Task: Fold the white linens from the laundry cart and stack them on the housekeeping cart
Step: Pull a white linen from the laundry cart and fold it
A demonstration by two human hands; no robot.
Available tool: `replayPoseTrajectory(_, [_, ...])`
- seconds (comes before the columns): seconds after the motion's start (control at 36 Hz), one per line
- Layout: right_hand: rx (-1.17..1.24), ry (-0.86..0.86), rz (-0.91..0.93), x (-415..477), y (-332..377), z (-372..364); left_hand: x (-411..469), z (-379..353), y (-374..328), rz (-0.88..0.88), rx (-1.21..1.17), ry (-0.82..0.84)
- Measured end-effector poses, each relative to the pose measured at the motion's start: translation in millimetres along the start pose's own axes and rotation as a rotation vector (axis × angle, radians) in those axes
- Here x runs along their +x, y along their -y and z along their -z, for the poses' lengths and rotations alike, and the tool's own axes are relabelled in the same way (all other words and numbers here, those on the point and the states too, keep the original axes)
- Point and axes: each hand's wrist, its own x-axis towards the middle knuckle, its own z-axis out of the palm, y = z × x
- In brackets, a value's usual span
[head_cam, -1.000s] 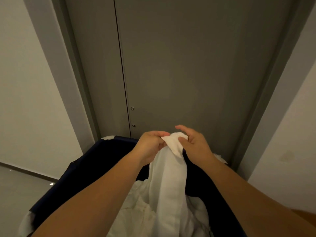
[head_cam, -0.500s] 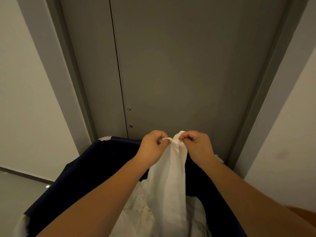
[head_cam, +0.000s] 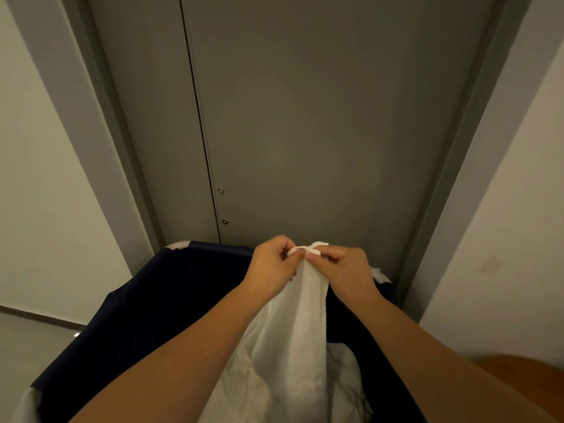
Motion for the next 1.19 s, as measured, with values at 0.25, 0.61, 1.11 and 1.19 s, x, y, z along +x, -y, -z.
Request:
replayPoseTrajectory(0.25, [-0.127,-0.134,0.02,3.1,-1.1,7.9,-1.9,7.9,3.8,0.014,0.095,0.18])
replayPoseTrajectory(0.61, [-0.251,-0.206,0.107,47.2,41.4,50.0,-1.1,20.5,21.9,0.074,0.111,0.206])
replayPoseTrajectory(1.11, [-0.289,0.042,0.103,41.3,64.0,59.5,28.6,4.9,-73.8,-0.126,-0.156,0.297])
replayPoseTrajectory(1.19, [-0.274,0.036,0.088,40.6,62.5,61.0,29.5,1.9,-77.0,-0.152,-0.121,0.289])
